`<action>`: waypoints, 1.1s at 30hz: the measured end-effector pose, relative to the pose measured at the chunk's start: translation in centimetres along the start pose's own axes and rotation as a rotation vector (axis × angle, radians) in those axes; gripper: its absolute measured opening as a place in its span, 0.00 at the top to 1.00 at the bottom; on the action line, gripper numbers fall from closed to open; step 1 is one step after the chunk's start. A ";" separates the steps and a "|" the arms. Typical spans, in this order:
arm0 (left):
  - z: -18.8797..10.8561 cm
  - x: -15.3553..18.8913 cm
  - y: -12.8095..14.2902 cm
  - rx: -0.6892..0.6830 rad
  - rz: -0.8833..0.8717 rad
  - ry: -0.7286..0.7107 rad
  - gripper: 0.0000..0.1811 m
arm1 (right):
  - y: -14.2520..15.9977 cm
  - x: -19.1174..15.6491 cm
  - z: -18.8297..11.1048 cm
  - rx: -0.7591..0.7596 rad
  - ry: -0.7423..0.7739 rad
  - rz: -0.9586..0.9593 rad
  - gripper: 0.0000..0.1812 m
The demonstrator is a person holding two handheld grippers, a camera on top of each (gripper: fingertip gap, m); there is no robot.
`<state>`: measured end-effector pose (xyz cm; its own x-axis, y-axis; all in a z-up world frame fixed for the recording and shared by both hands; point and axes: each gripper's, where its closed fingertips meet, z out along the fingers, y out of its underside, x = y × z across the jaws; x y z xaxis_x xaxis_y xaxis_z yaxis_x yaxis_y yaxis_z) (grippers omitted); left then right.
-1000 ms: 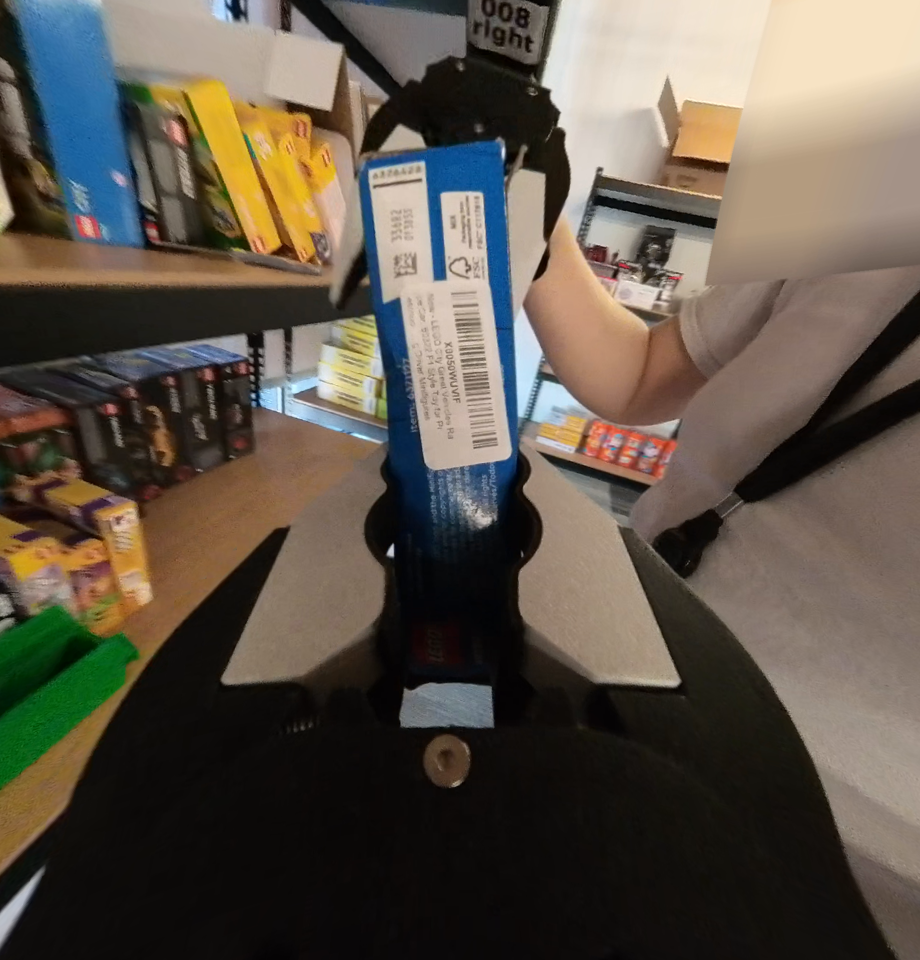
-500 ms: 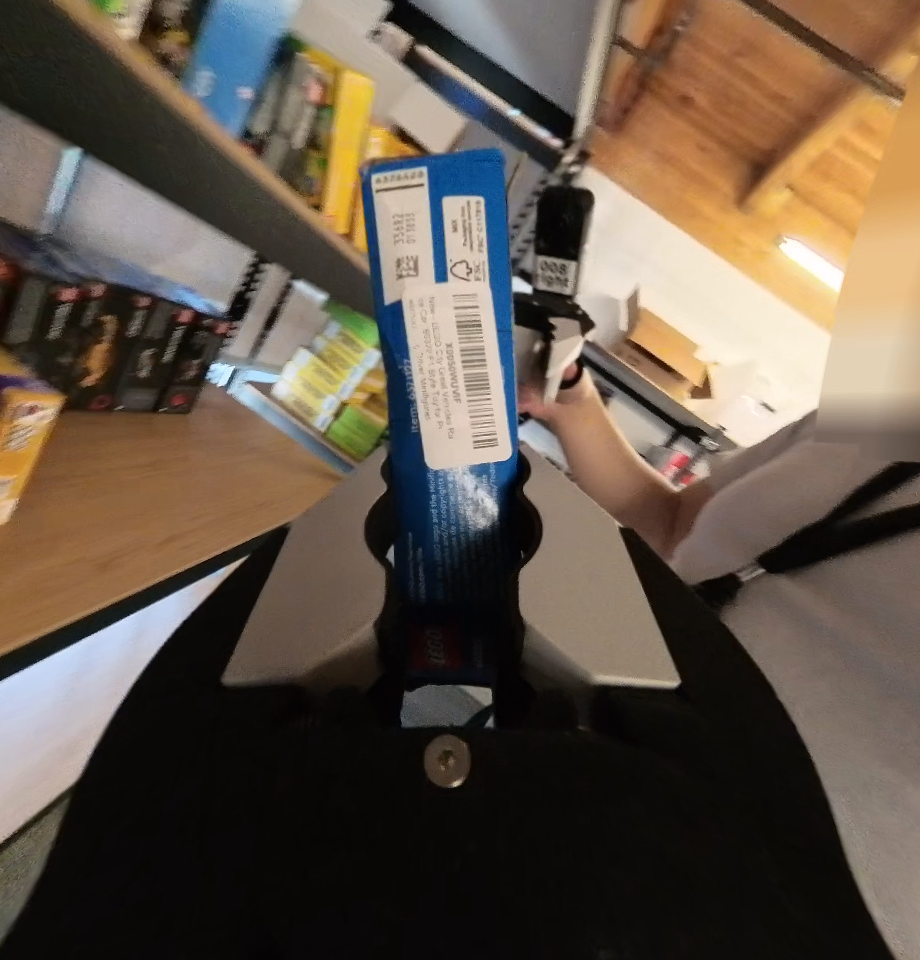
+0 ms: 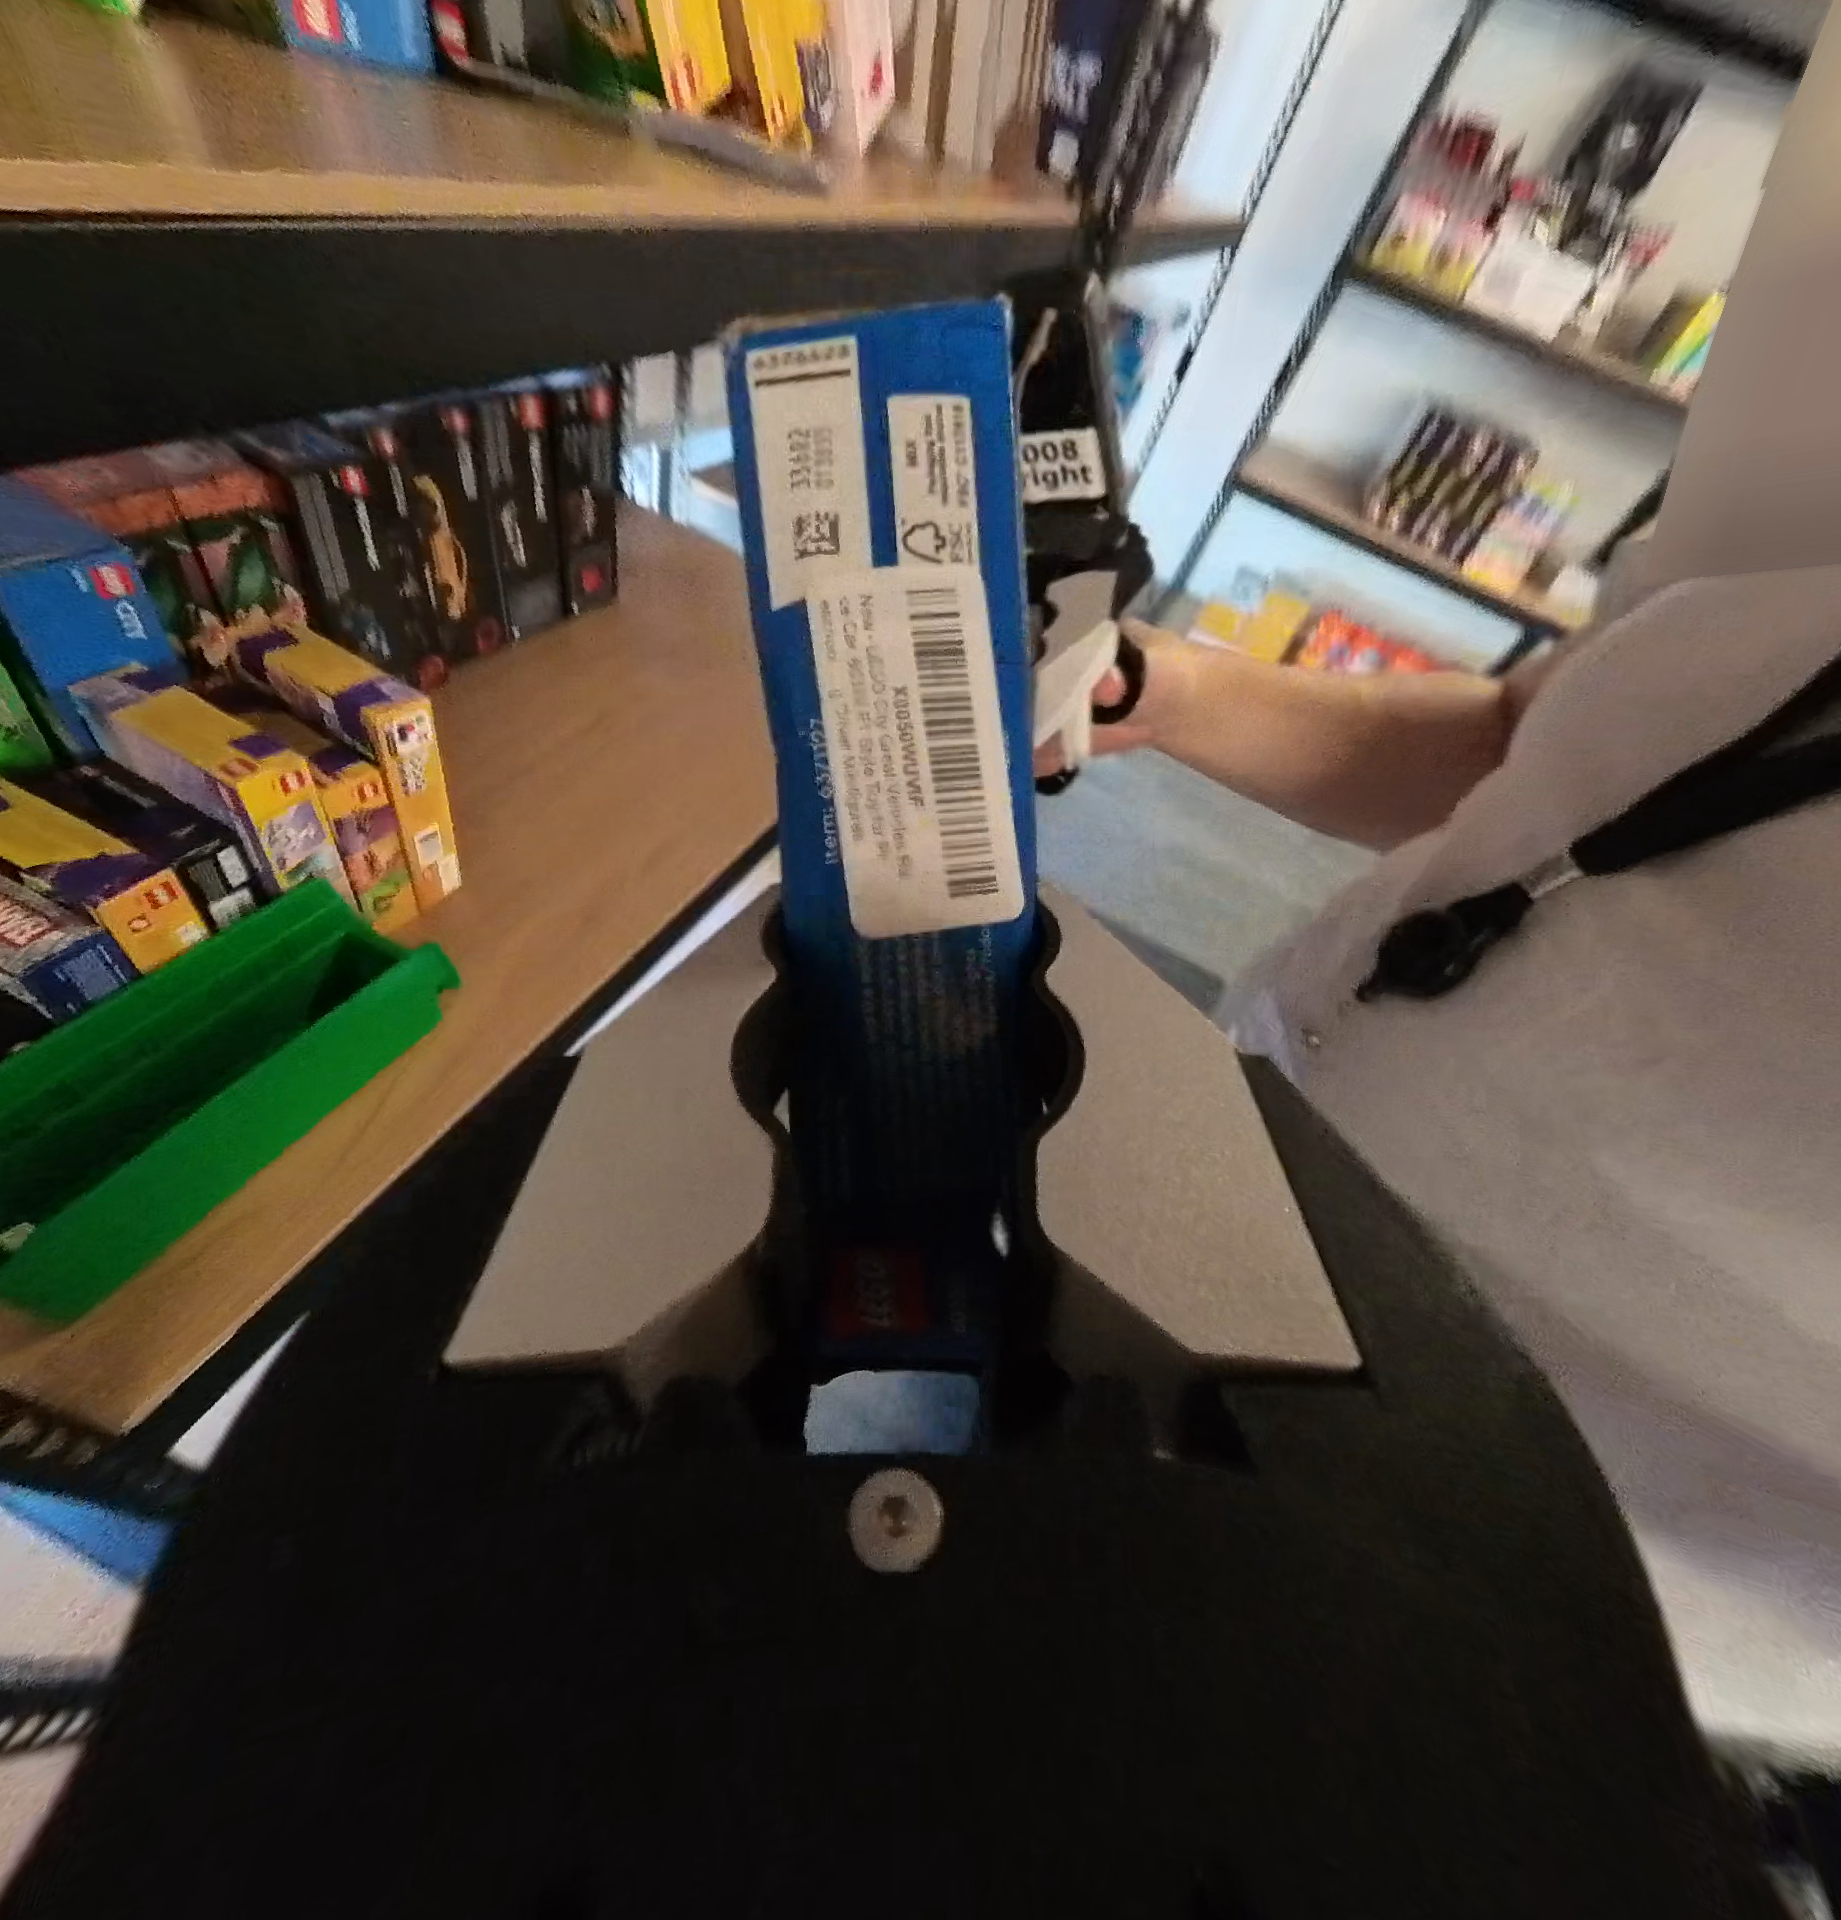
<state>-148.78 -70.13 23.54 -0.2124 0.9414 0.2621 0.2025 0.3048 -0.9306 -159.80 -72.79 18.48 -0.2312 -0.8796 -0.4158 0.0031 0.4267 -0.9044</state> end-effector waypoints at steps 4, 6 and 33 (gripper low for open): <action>-0.9 1.1 -2.4 -0.150 -0.009 0.063 0.79 | 0.0 -0.4 0.4 0.068 -0.047 -0.007 0.62; -1.1 2.1 -4.2 -0.135 -0.031 0.122 0.79 | -1.2 -1.7 0.1 0.143 -0.081 -0.037 0.63; 14.8 4.4 -13.4 0.617 -0.065 0.403 0.73 | -15.7 -4.3 -13.7 0.156 -0.080 -0.120 0.84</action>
<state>-166.58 -72.19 33.40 0.1861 0.9405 0.2841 -0.3981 0.3366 -0.8534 -172.19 -72.84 35.80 -0.1610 -0.9386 -0.3052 0.1323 0.2859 -0.9491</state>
